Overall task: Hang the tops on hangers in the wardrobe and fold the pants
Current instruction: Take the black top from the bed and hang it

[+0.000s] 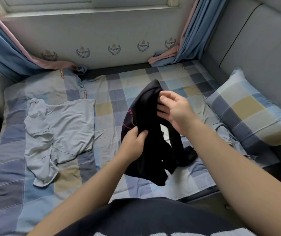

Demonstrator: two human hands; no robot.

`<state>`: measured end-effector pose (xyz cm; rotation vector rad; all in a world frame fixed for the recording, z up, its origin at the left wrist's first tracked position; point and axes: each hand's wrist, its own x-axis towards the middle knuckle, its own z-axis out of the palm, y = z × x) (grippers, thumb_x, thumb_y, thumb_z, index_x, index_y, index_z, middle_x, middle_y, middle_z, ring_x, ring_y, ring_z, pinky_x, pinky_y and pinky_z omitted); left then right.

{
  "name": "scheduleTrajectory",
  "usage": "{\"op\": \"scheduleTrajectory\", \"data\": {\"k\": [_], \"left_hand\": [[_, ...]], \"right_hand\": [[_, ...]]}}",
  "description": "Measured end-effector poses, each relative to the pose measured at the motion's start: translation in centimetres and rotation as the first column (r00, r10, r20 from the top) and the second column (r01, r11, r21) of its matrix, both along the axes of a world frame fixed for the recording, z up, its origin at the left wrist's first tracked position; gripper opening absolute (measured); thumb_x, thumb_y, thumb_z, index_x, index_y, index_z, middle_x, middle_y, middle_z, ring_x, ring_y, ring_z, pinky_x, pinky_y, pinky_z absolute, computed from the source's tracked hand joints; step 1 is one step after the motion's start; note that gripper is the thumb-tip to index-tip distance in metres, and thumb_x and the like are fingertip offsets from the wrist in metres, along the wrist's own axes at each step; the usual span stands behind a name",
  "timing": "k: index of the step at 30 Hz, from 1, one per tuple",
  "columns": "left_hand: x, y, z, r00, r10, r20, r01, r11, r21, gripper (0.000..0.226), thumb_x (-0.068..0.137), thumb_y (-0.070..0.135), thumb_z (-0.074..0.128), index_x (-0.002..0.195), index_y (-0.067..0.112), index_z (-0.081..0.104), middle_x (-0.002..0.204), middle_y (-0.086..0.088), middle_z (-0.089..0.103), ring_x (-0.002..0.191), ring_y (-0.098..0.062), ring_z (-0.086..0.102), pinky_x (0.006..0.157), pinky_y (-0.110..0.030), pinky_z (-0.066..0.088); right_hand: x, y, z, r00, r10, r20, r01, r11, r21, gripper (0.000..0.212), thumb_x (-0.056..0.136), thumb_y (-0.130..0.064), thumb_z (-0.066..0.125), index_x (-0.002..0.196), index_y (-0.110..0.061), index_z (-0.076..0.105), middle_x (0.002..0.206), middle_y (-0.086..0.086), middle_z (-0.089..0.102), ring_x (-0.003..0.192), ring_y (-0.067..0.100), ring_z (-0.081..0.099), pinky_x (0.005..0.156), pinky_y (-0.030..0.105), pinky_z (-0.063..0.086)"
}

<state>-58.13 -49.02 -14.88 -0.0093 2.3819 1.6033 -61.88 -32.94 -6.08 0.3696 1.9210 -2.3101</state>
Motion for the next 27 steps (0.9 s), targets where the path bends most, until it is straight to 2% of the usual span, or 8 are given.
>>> {"op": "scheduleTrajectory", "data": {"k": [4, 7, 12, 17, 20, 22, 25, 27], "left_hand": [[-1.9, -2.2, 2.1, 0.954, 0.264, 0.145, -0.290, 0.935, 0.205, 0.023, 0.106, 0.030, 0.047, 0.097, 0.019, 0.065, 0.093, -0.007, 0.067, 0.087, -0.029, 0.063, 0.067, -0.041, 0.048], [-2.3, -2.2, 2.8, 0.872, 0.279, 0.402, -0.429, 0.831, 0.353, 0.026, 0.108, 0.030, 0.045, 0.104, 0.009, 0.060, 0.107, -0.019, 0.062, 0.099, -0.035, 0.062, 0.087, -0.055, 0.054], [-1.2, -0.8, 4.5, 0.775, 0.160, 0.612, -0.580, 0.566, 0.586, 0.030, 0.108, 0.025, 0.045, 0.125, 0.001, 0.054, 0.115, -0.019, 0.069, 0.090, -0.025, 0.075, 0.066, -0.037, 0.063], [-1.4, -1.4, 6.6, 0.767, 0.104, 0.633, -0.594, 0.484, 0.642, 0.042, 0.108, 0.022, 0.047, 0.139, -0.007, 0.046, 0.132, -0.025, 0.062, 0.108, -0.032, 0.068, 0.064, -0.036, 0.063], [-1.4, -2.6, 7.3, 0.762, 0.141, 0.632, -0.618, 0.450, 0.645, 0.043, 0.108, 0.021, 0.045, 0.140, -0.009, 0.045, 0.133, -0.026, 0.061, 0.100, -0.032, 0.069, 0.067, -0.037, 0.064], [-1.3, -3.1, 7.5, 0.752, 0.157, 0.640, -0.640, 0.407, 0.652, 0.043, 0.109, 0.020, 0.042, 0.140, -0.010, 0.044, 0.134, -0.027, 0.060, 0.096, -0.031, 0.069, 0.070, -0.037, 0.064], [-0.6, -2.4, 7.8, 0.739, 0.101, 0.666, -0.643, 0.397, 0.654, 0.043, 0.109, 0.018, 0.041, 0.140, -0.013, 0.041, 0.132, -0.029, 0.060, 0.094, -0.033, 0.070, 0.067, -0.037, 0.064], [0.0, -1.5, 8.0, 0.730, 0.040, 0.682, -0.635, 0.406, 0.657, 0.043, 0.109, 0.016, 0.042, 0.140, -0.013, 0.038, 0.132, -0.031, 0.058, 0.098, -0.036, 0.071, 0.067, -0.040, 0.064]], "right_hand": [[3.0, 1.5, -3.6, 0.987, 0.108, 0.115, -0.125, 0.979, 0.159, 0.013, 0.098, -0.018, 0.063, 0.110, -0.021, 0.066, 0.121, 0.011, 0.069, 0.107, 0.019, 0.068, 0.090, 0.038, 0.053], [5.9, 0.9, -6.7, 0.949, 0.228, 0.216, -0.275, 0.936, 0.220, 0.018, 0.093, -0.018, 0.070, 0.110, -0.019, 0.064, 0.115, 0.009, 0.069, 0.099, 0.013, 0.067, 0.080, 0.030, 0.051], [9.8, -2.8, -10.0, 0.822, 0.490, 0.289, -0.554, 0.807, 0.207, 0.084, 0.074, -0.045, 0.083, 0.144, -0.026, 0.041, 0.138, -0.009, 0.057, 0.125, 0.002, 0.056, 0.105, 0.028, 0.047], [8.6, -4.2, -12.1, 0.932, 0.263, 0.251, -0.362, 0.740, 0.567, 0.012, 0.093, -0.030, 0.059, 0.091, -0.019, 0.063, 0.093, -0.002, 0.069, 0.095, 0.019, 0.064, 0.079, 0.030, 0.046], [8.1, -2.0, -12.6, 0.961, 0.181, 0.208, -0.273, 0.713, 0.645, 0.028, 0.098, -0.018, 0.054, 0.070, -0.018, 0.057, 0.068, -0.004, 0.059, 0.076, 0.019, 0.058, 0.068, 0.031, 0.039], [8.4, -1.3, -12.3, 0.955, 0.214, 0.204, -0.292, 0.793, 0.534, 0.017, 0.092, -0.031, 0.067, 0.082, -0.019, 0.058, 0.078, -0.007, 0.062, 0.078, 0.012, 0.060, 0.074, 0.033, 0.045], [8.0, -3.5, -11.0, 0.939, 0.321, 0.123, -0.342, 0.838, 0.426, 0.061, 0.067, -0.051, 0.083, 0.117, -0.034, 0.052, 0.115, -0.019, 0.063, 0.106, 0.001, 0.062, 0.087, 0.029, 0.053], [7.2, -5.5, -10.7, 0.961, 0.277, -0.024, -0.227, 0.831, 0.508, 0.046, 0.073, -0.048, 0.077, 0.112, -0.034, 0.058, 0.106, -0.013, 0.070, 0.099, 0.006, 0.067, 0.078, 0.032, 0.055]]}}
